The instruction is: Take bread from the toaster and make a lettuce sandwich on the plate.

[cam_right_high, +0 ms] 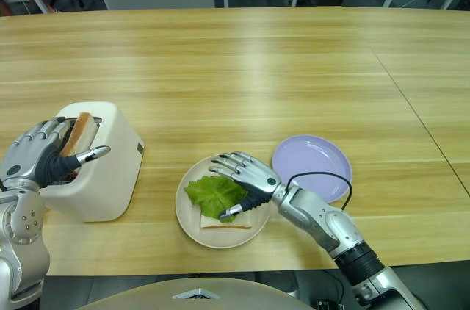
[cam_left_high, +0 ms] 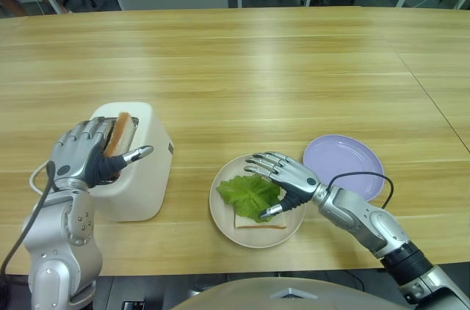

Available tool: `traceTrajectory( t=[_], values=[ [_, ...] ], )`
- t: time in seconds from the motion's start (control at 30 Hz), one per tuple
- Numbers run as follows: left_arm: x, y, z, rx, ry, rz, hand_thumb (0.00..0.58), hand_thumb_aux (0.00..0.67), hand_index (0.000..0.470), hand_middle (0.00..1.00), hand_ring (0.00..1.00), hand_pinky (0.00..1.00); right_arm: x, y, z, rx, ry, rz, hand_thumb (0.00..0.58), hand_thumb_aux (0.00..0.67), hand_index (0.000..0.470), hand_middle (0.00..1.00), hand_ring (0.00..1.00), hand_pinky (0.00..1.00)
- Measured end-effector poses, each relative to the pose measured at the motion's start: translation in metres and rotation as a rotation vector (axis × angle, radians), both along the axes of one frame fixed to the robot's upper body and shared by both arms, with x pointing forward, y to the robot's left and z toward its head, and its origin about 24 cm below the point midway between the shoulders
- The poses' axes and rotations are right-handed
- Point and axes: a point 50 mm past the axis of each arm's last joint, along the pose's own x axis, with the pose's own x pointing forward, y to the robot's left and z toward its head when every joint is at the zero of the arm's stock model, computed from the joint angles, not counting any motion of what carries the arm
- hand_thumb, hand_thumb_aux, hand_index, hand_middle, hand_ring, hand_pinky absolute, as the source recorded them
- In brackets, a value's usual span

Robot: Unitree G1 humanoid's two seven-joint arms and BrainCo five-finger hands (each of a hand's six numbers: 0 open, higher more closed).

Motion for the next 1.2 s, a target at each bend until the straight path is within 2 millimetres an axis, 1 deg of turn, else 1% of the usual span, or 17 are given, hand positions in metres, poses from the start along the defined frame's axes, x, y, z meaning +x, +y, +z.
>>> traceTrajectory(
  t=[0.03, 0.07, 0.2, 0.23, 0.27, 0.3, 0.4, 0.53, 0.63, 0.77, 0.9, 0.97, 1.03, 1.1, 1.2],
  values=[
    [0.000, 0.002, 0.000, 0.008, 0.002, 0.007, 0.509, 0.436, 0.299, 0.00, 0.00, 0.00, 0.000, 0.000, 0.003, 0.010, -0.006, -0.003, 0.000, 0.000, 0.000, 0.00, 0.00, 0.00],
    [0.001, 0.004, 0.000, 0.021, 0.003, 0.016, 0.580, 0.670, 0.460, 0.00, 0.00, 0.00, 0.000, 0.000, 0.009, 0.028, -0.016, -0.008, 0.000, 0.000, 0.000, 0.00, 0.00, 0.00],
    [0.004, 0.007, 0.003, 0.025, -0.036, 0.013, 0.580, 0.670, 0.460, 0.00, 0.00, 0.00, -0.003, -0.001, 0.023, 0.076, -0.040, -0.015, 0.000, 0.000, 0.000, 0.00, 0.00, 0.00],
    [0.004, 0.007, 0.002, 0.013, -0.040, 0.013, 0.580, 0.670, 0.460, 0.34, 0.34, 0.34, -0.004, -0.002, 0.026, 0.086, -0.039, -0.023, 0.000, 0.000, 0.000, 0.00, 0.00, 0.00],
    [0.004, 0.007, 0.002, 0.002, -0.048, 0.006, 0.580, 0.670, 0.460, 0.85, 0.85, 0.85, -0.005, -0.002, 0.027, 0.087, -0.040, -0.025, 0.000, 0.000, 0.000, 0.00, 0.00, 0.00],
    [0.005, 0.006, 0.002, -0.021, -0.062, -0.004, 0.580, 0.670, 0.460, 1.00, 1.00, 1.00, -0.005, -0.003, 0.030, 0.093, -0.044, -0.028, 0.000, 0.000, 0.000, 0.00, 0.00, 0.00],
    [0.007, 0.002, 0.011, -0.088, -0.149, -0.023, 0.580, 0.670, 0.460, 1.00, 1.00, 1.00, -0.005, -0.007, 0.038, 0.111, -0.058, -0.041, 0.000, 0.000, 0.000, 0.00, 0.00, 0.00],
    [0.006, -0.006, 0.044, -0.177, -0.375, -0.077, 0.580, 0.670, 0.460, 1.00, 1.00, 1.00, -0.005, -0.019, 0.037, 0.083, -0.049, -0.080, 0.000, 0.000, 0.000, 0.00, 0.00, 0.00],
    [0.005, -0.013, 0.065, -0.245, -0.514, -0.135, 0.580, 0.670, 0.460, 1.00, 1.00, 1.00, -0.004, -0.027, 0.038, 0.075, -0.050, -0.103, 0.000, 0.000, 0.000, 0.00, 0.00, 0.00],
    [-0.002, -0.019, 0.090, -0.276, -0.654, -0.196, 0.580, 0.670, 0.460, 1.00, 1.00, 1.00, -0.008, -0.037, 0.036, 0.070, -0.032, -0.127, 0.000, 0.000, 0.000, 0.00, 0.00, 0.00],
    [-0.011, -0.033, 0.111, -0.266, -0.727, -0.302, 0.580, 0.670, 0.460, 1.00, 1.00, 1.00, -0.012, -0.042, 0.044, 0.103, -0.055, -0.130, 0.000, 0.000, 0.000, 0.00, 0.00, 0.00],
    [-0.013, -0.046, 0.114, -0.299, -0.703, -0.379, 0.580, 0.670, 0.460, 1.00, 1.00, 1.00, -0.015, -0.045, 0.049, 0.119, -0.077, -0.120, 0.000, 0.000, 0.000, 0.00, 0.00, 0.00],
    [-0.010, -0.065, 0.107, -0.390, -0.625, -0.481, 0.580, 0.670, 0.460, 1.00, 1.00, 1.00, -0.022, -0.046, 0.055, 0.142, -0.123, -0.094, 0.000, 0.000, 0.000, 0.00, 0.00, 0.00],
    [-0.006, -0.083, 0.096, -0.505, -0.528, -0.569, 0.580, 0.670, 0.460, 1.00, 1.00, 1.00, -0.030, -0.046, 0.059, 0.153, -0.175, -0.051, 0.000, 0.000, 0.000, 0.00, 0.00, 0.00],
    [0.001, -0.110, 0.066, -0.674, -0.294, -0.672, 0.580, 0.670, 0.460, 1.00, 1.00, 1.00, -0.046, -0.043, 0.063, 0.146, -0.259, 0.030, 0.000, 0.000, 0.000, 0.00, 0.00, 0.00]
  ],
)
